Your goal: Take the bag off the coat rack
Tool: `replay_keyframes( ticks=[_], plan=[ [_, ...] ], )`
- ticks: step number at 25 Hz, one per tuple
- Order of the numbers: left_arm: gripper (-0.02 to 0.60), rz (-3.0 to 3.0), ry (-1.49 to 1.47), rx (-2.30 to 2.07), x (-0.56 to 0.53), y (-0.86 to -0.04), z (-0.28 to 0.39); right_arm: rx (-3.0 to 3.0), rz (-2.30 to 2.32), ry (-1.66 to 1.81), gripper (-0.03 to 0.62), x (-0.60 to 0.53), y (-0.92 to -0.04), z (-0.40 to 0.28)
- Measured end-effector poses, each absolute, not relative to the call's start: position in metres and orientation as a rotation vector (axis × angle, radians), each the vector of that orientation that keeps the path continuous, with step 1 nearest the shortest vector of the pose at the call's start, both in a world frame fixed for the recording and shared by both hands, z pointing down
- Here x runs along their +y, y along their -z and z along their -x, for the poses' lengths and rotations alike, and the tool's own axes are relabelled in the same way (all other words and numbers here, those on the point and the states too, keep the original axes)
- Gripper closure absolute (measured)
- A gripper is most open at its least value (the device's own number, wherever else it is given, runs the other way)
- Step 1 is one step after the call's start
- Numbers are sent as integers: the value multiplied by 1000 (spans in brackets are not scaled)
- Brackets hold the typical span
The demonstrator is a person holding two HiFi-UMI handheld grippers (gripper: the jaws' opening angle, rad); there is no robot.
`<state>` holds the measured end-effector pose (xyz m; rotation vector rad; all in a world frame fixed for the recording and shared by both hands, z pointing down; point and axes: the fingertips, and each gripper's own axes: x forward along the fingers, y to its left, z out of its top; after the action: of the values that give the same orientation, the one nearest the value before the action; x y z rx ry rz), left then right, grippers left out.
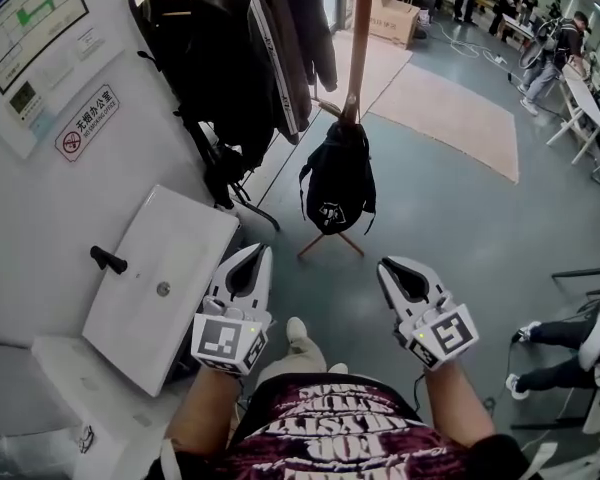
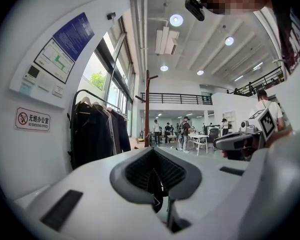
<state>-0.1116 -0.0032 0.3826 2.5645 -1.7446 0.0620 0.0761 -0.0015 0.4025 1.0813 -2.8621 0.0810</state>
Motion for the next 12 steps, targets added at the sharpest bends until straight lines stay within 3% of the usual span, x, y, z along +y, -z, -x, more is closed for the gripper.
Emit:
replay_keyframes(
  ticks=[12],
  plan=[
    [575,-2571,-112,-1701,-72,-396,128,-2841,-1109,-149,564,-67,-420,-61]
  ],
)
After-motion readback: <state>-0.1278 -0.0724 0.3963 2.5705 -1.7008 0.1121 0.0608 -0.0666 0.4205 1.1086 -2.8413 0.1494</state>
